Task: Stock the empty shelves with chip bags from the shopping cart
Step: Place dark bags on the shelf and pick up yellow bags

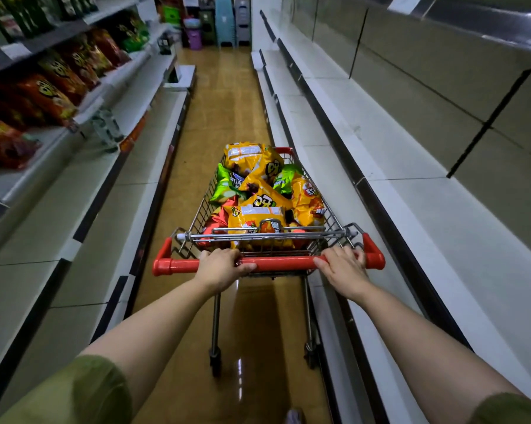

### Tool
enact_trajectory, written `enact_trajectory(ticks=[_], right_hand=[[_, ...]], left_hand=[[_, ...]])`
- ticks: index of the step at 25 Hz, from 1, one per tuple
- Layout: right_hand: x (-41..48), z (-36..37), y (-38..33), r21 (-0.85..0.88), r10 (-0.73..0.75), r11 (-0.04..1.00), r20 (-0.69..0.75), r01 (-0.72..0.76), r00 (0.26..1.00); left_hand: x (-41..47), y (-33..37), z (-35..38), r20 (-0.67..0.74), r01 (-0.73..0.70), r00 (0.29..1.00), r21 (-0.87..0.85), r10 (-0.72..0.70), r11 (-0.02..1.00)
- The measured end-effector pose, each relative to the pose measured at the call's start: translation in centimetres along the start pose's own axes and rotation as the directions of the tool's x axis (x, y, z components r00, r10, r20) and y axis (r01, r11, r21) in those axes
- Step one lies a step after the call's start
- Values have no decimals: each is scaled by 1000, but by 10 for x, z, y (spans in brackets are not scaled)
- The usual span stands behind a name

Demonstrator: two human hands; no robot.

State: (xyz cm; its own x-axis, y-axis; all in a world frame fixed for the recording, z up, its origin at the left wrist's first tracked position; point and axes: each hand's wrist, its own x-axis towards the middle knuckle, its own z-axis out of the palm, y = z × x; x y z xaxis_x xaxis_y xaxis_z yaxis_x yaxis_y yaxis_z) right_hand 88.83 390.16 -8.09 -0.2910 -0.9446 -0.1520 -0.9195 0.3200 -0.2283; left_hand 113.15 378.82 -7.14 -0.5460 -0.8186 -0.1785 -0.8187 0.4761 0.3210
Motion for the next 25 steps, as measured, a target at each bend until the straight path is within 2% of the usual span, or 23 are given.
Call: enact_trajectory(ticks=[4,6,8,10,12,16,19,25], right_hand=[[35,-4,-3,-29,-8,1000,10,9,1000],[49,-11,-5,-48,-19,999,24,20,1000],[61,-19,-6,-86,-23,996,72,29,997],[73,-28,-5,-92,-46,994,120,57,992],[83,-39,-5,-35,-94,995,91,97,991],[114,-73,-17,123,-150,977,-185,174,971],[142,-107,-34,248,-140,944,-296,218,945],[188,-151,-60,402,-78,872,-451,281,889]], left_hand=[[33,-6,-13,27,42,999,-31,-41,999],[47,-6,-23,101,82,992,-55,-76,995],[59,-7,-37,250,174,960,-180,-126,968],[69,-7,-51,360,276,923,-381,-134,883],[81,-4,-65,295,265,946,-469,-133,842],[111,10,-96,66,175,984,-538,-166,825],[133,15,-121,-31,126,983,-595,-179,793],[183,13,-151,-150,47,977,-541,-151,839]])
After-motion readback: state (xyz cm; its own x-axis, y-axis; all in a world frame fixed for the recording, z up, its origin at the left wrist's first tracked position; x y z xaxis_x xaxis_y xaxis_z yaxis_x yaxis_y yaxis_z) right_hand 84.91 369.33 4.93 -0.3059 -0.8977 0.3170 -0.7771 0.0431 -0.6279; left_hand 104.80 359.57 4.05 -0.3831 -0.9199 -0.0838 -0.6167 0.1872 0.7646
